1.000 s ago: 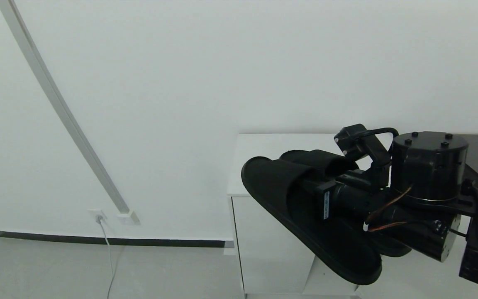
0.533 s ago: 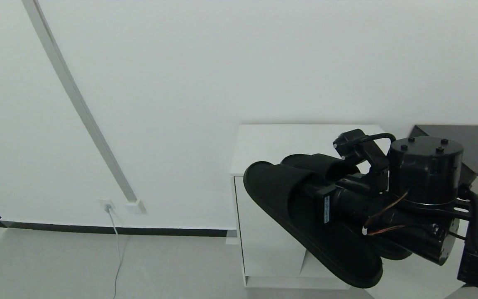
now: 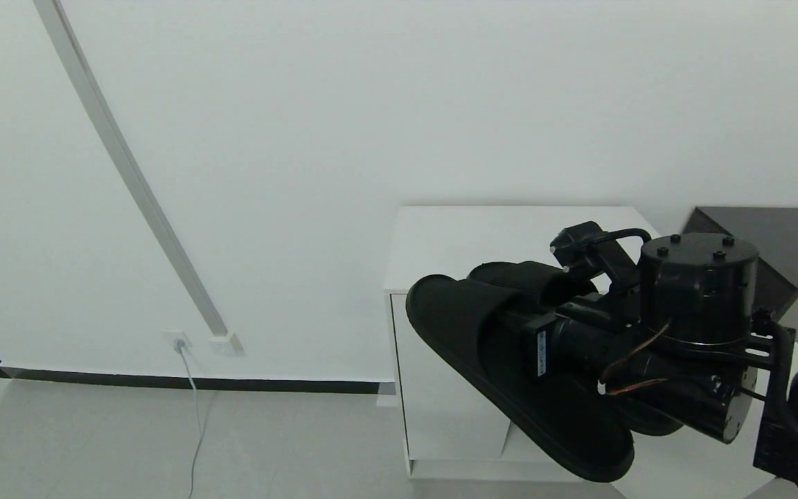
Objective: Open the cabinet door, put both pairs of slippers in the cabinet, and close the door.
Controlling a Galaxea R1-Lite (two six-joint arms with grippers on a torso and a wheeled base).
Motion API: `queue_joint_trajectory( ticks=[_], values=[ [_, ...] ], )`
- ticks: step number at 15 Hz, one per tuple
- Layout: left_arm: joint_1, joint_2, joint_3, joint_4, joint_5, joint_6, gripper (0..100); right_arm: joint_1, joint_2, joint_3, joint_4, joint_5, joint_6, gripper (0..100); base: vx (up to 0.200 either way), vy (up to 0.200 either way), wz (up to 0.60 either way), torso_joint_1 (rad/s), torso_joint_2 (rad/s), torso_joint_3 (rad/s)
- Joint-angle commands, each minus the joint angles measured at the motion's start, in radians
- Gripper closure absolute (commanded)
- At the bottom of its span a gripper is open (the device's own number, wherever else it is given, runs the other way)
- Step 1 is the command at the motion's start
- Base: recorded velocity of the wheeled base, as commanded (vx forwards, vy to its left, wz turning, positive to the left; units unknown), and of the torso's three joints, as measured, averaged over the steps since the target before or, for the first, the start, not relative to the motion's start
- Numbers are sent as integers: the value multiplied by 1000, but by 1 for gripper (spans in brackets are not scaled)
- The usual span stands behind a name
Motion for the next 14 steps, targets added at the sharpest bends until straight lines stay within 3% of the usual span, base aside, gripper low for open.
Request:
queue_joint_trajectory(
  ticks=[1, 3, 14],
  values=[
    [0, 1, 0, -2, 0, 0, 100, 1, 8, 0, -1, 0, 0, 100, 0, 0, 0, 0, 0, 0],
    [0, 1, 0, 0, 0, 0, 100, 3, 8, 0, 1, 2, -2, 100, 0, 0, 0, 0, 0, 0],
    [0, 1, 0, 0, 0, -2, 100, 12, 19, 22, -1, 0, -3, 100, 0, -200, 0, 2, 2, 1]
  ],
)
